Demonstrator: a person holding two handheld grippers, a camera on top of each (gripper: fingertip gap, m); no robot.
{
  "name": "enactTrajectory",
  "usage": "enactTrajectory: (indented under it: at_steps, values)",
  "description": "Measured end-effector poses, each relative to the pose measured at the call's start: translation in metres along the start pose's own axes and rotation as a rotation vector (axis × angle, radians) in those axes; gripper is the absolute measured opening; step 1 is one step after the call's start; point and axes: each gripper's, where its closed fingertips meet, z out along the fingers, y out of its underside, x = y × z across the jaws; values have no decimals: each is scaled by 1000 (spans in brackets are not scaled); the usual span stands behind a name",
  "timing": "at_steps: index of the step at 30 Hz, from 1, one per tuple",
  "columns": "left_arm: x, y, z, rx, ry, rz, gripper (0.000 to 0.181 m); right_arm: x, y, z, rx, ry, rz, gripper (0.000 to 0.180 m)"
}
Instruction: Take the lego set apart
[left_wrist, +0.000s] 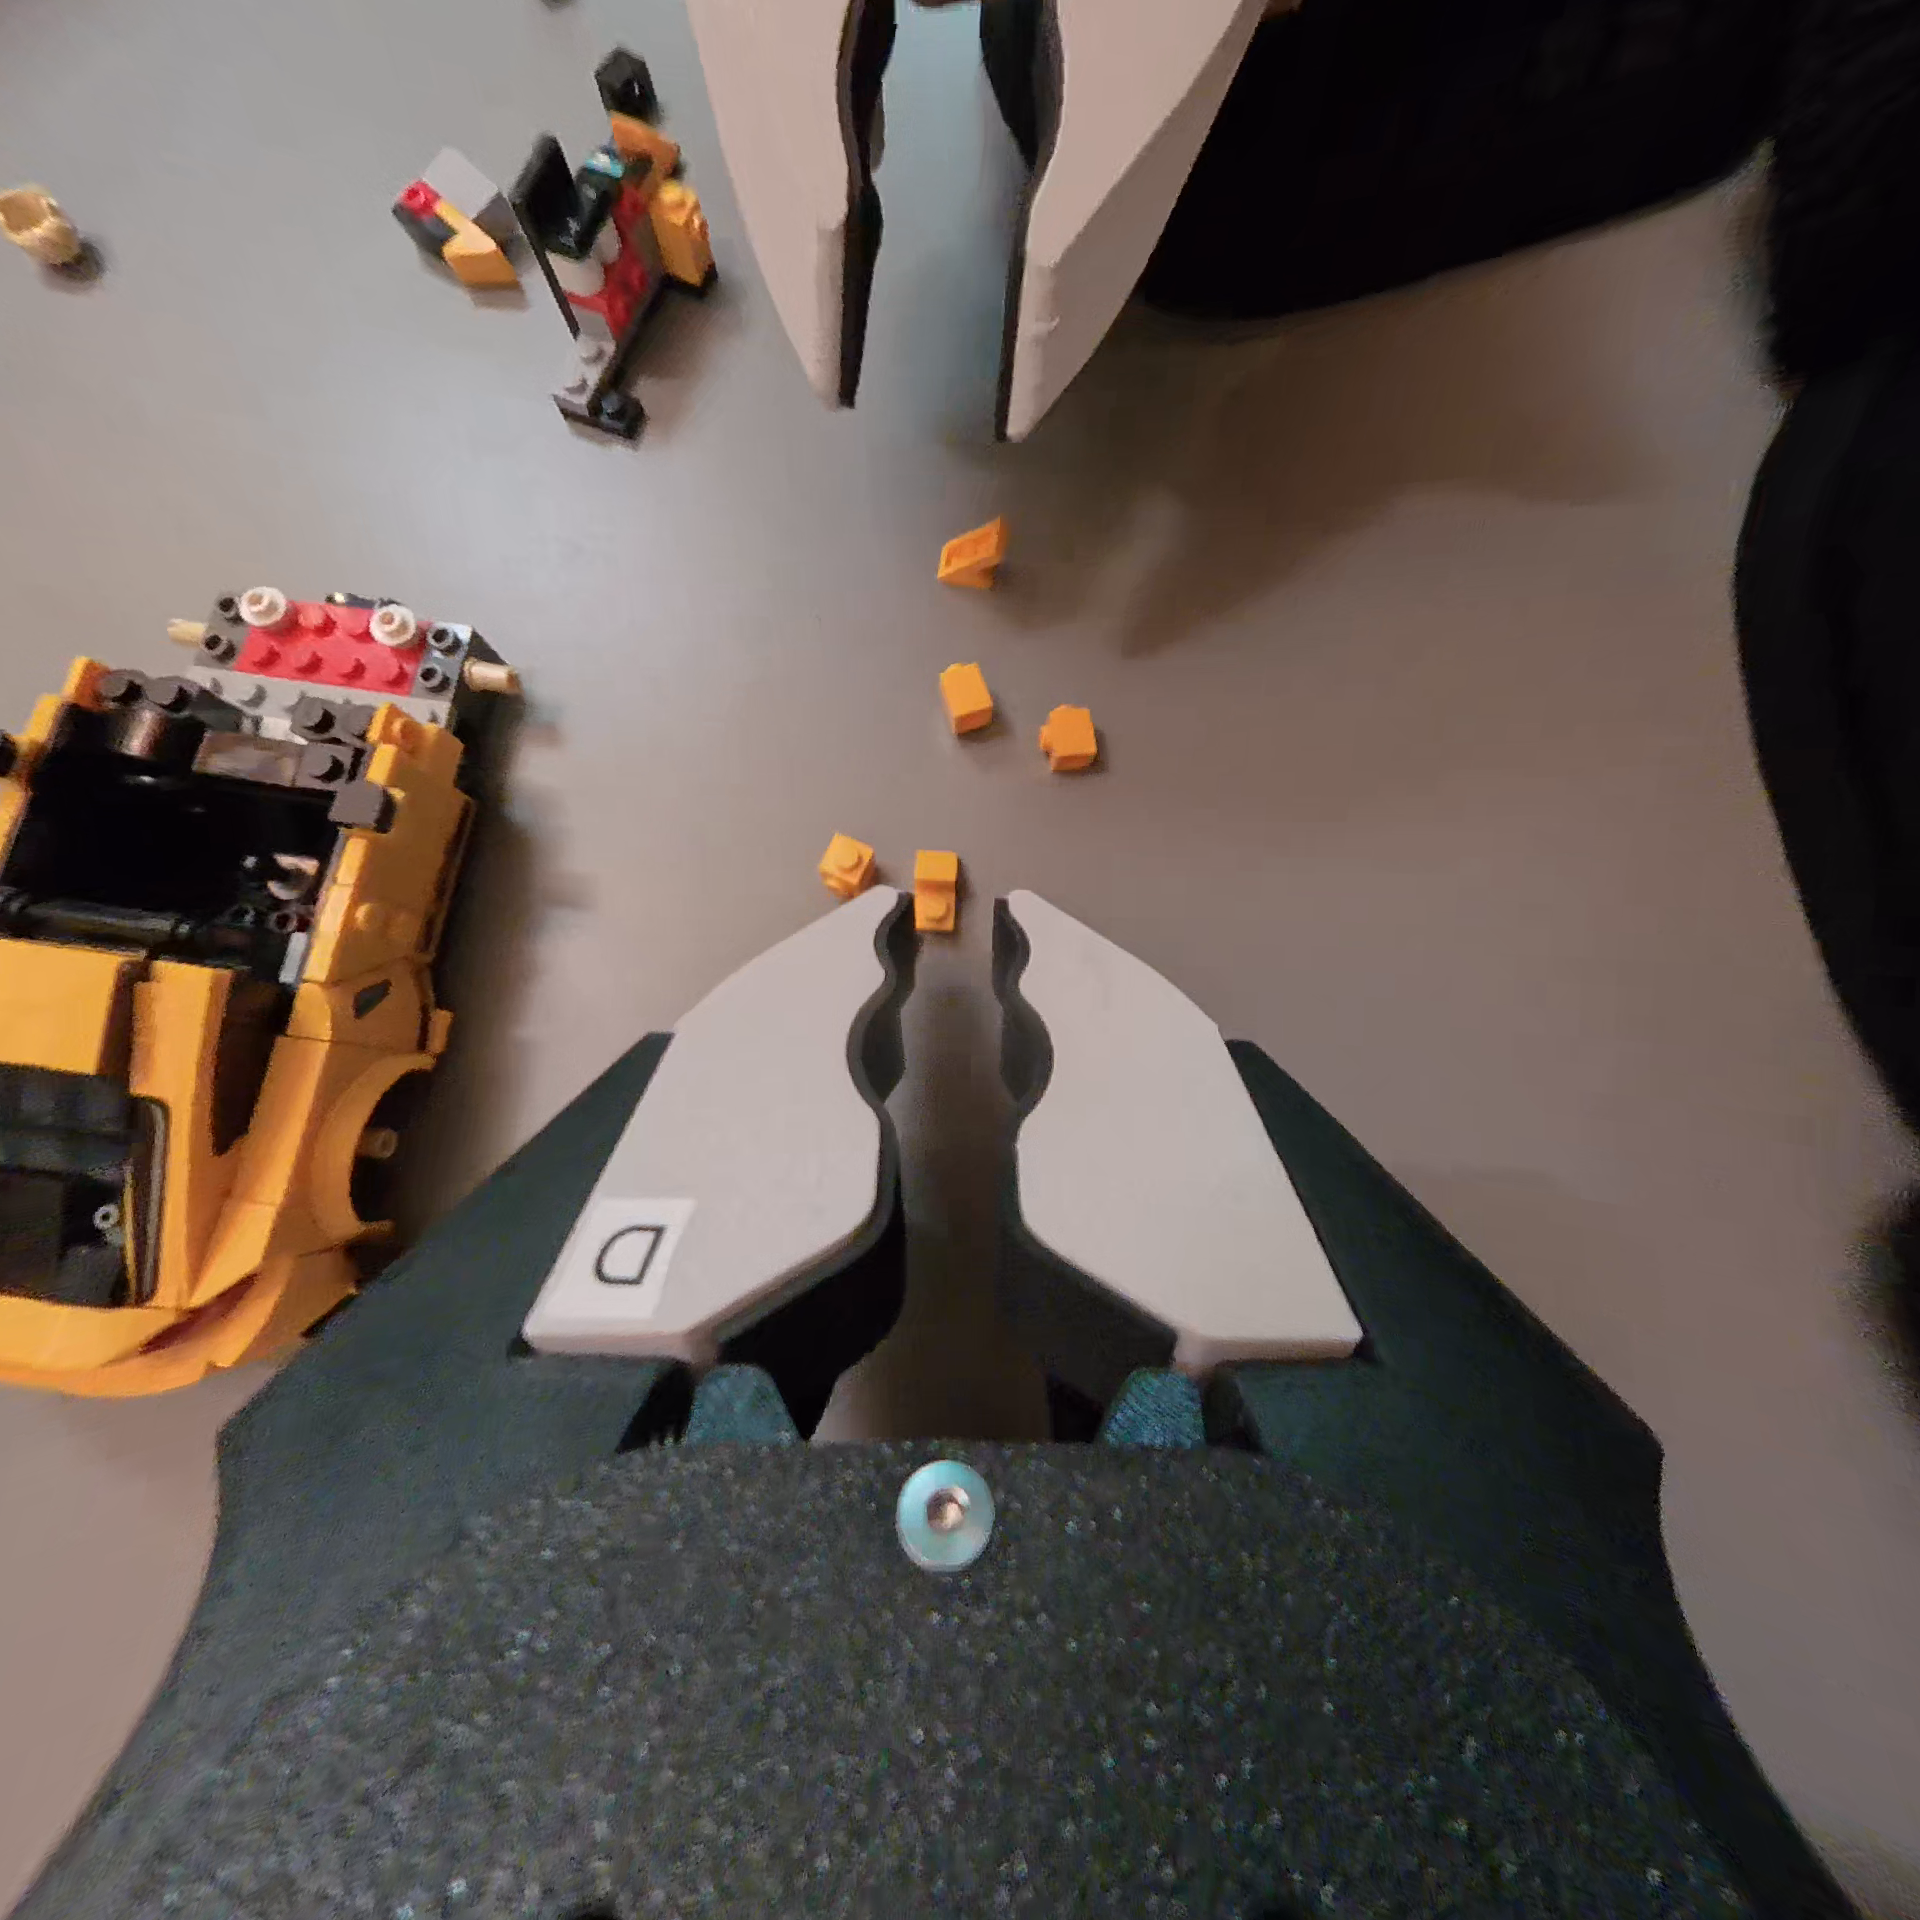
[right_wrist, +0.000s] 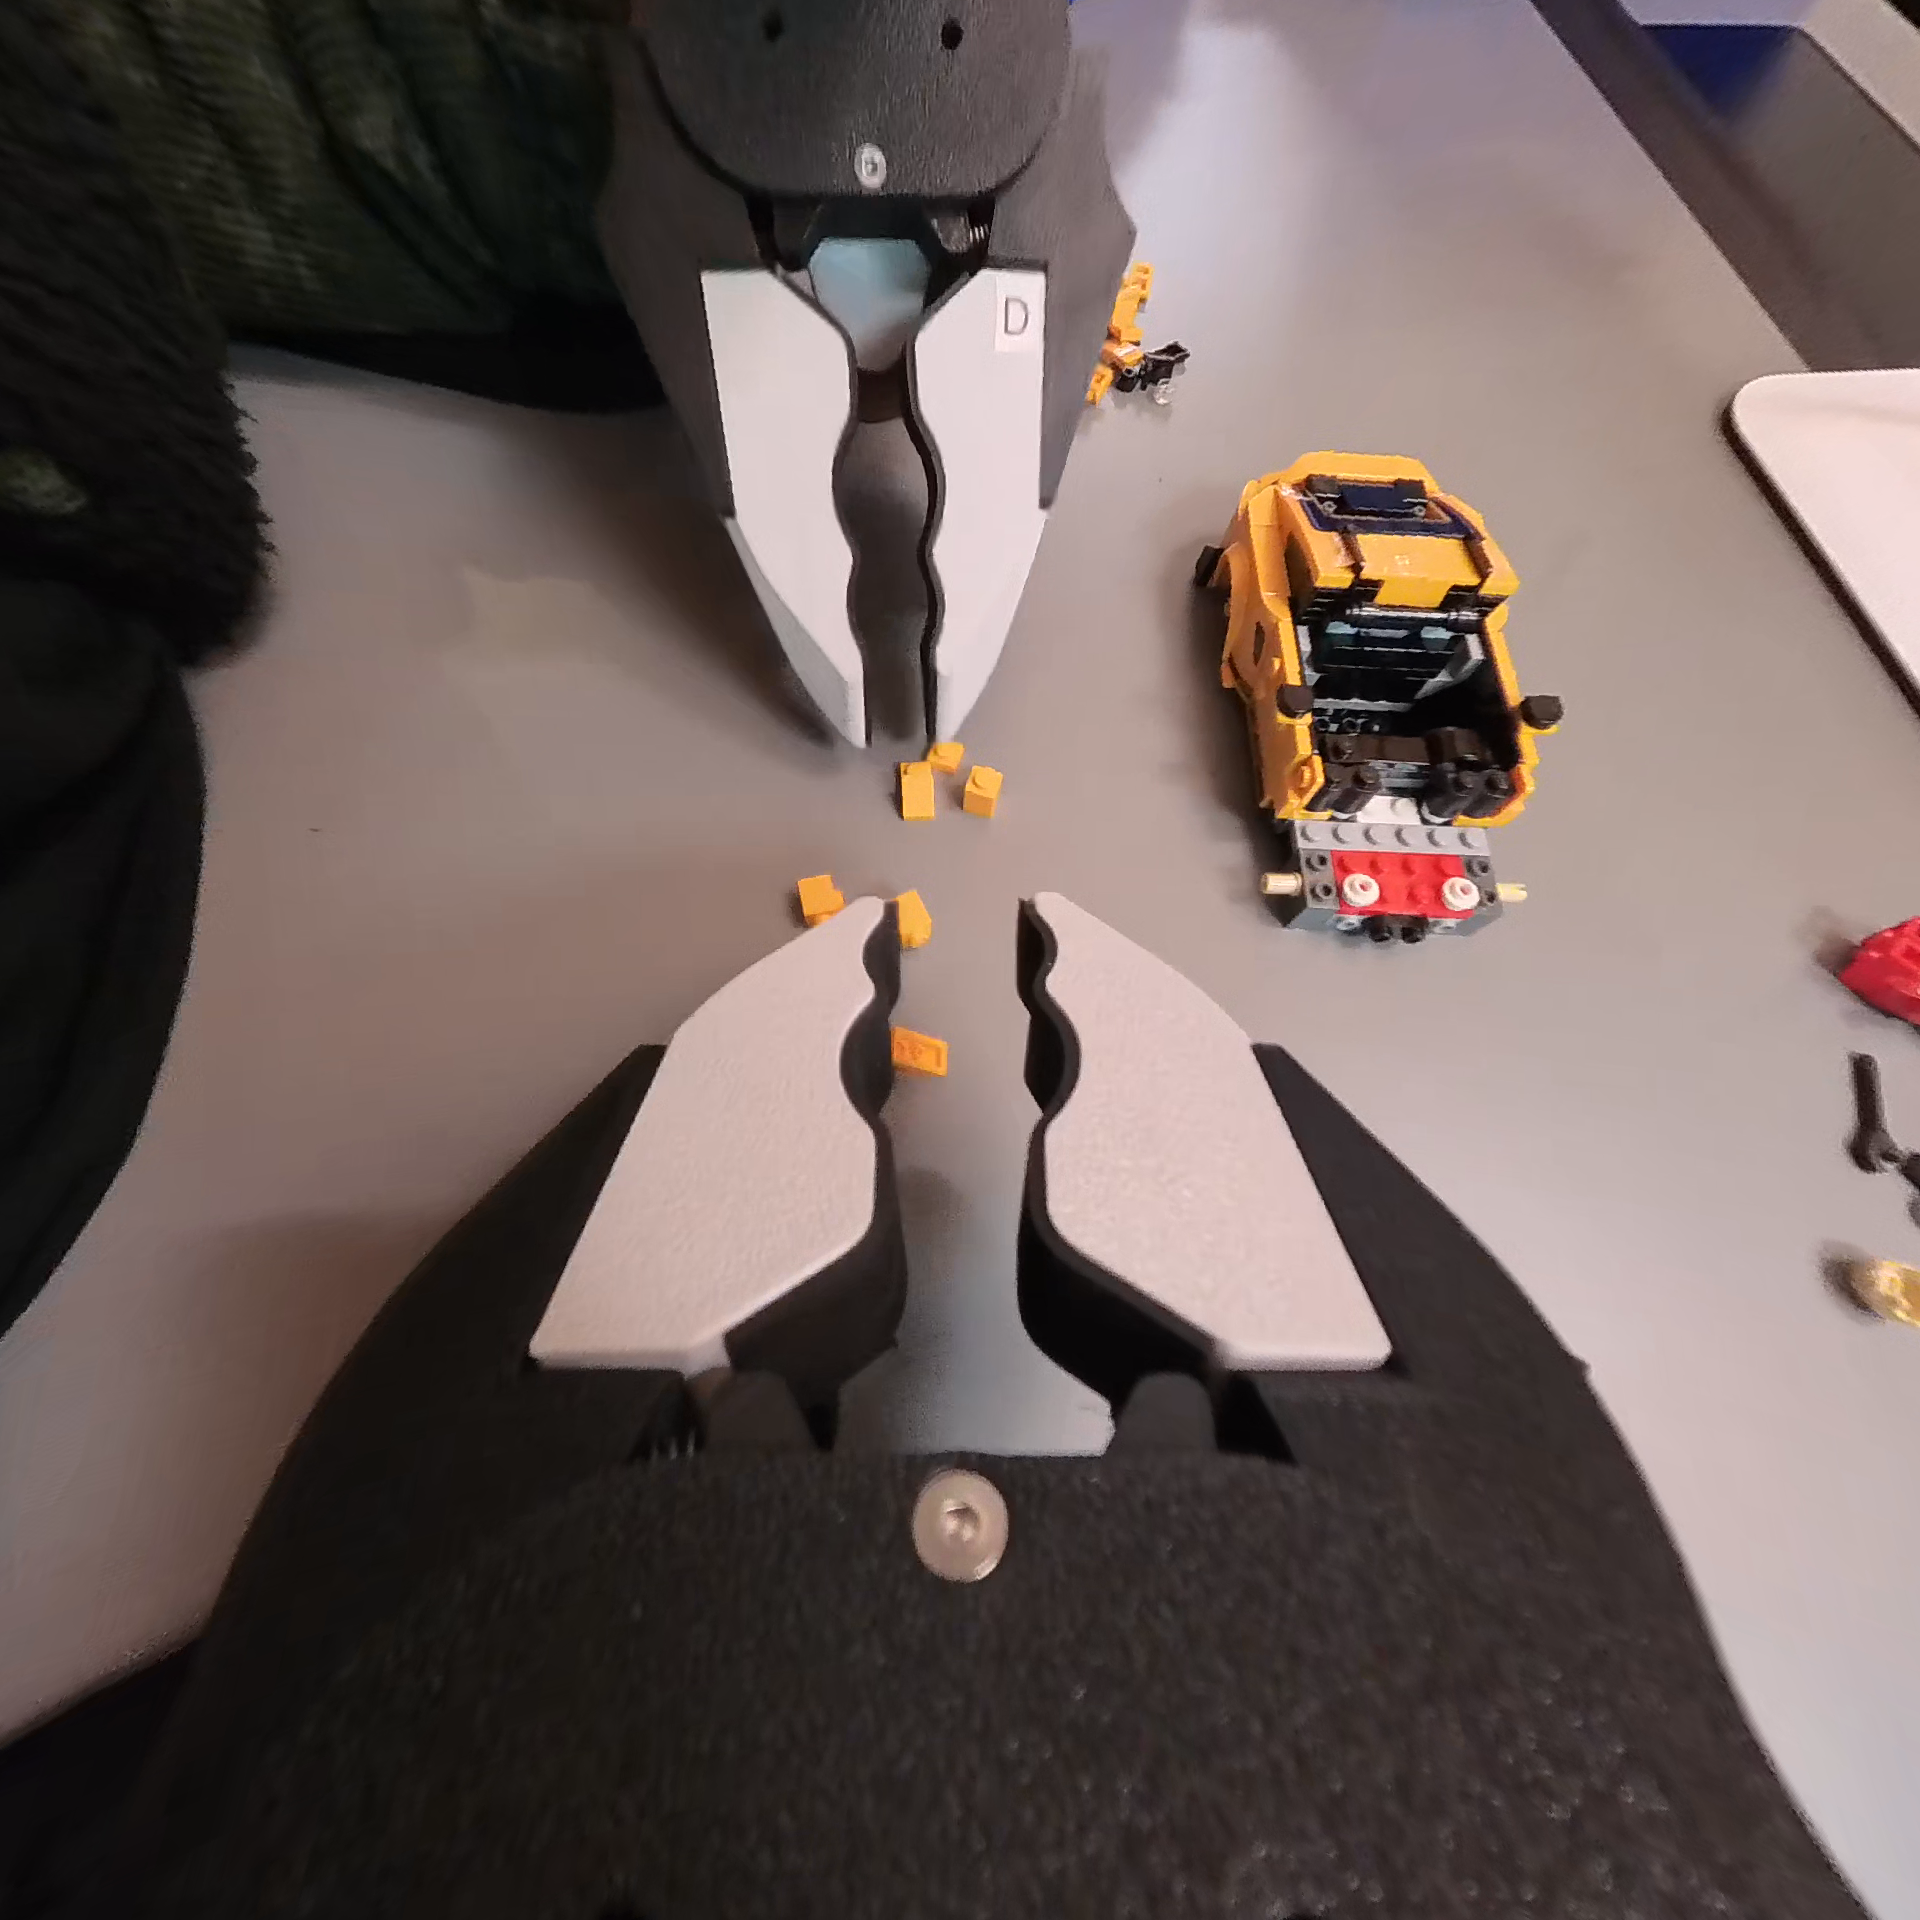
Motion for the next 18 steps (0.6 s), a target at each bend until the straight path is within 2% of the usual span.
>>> enactTrajectory:
  at_steps: [5,8,12,15,18]
  values:
    - [0,6,12,-54,-22,20,15,-8,6,12,-26,-35,-9,21]
    - [-2,5,13,-54,-41,31,0,-7,7,13,-24,-37,0,21]
    - [-1,5,11,-52,-26,19,0,-2,9,8,-34,-27,7,21]
    - [4,-4,8,-4,-6,24,1,-6,25,2,-119,-67,7,21]
    - [14,-16,9,48,33,30,12,-11,40,2,-206,-92,12,22]
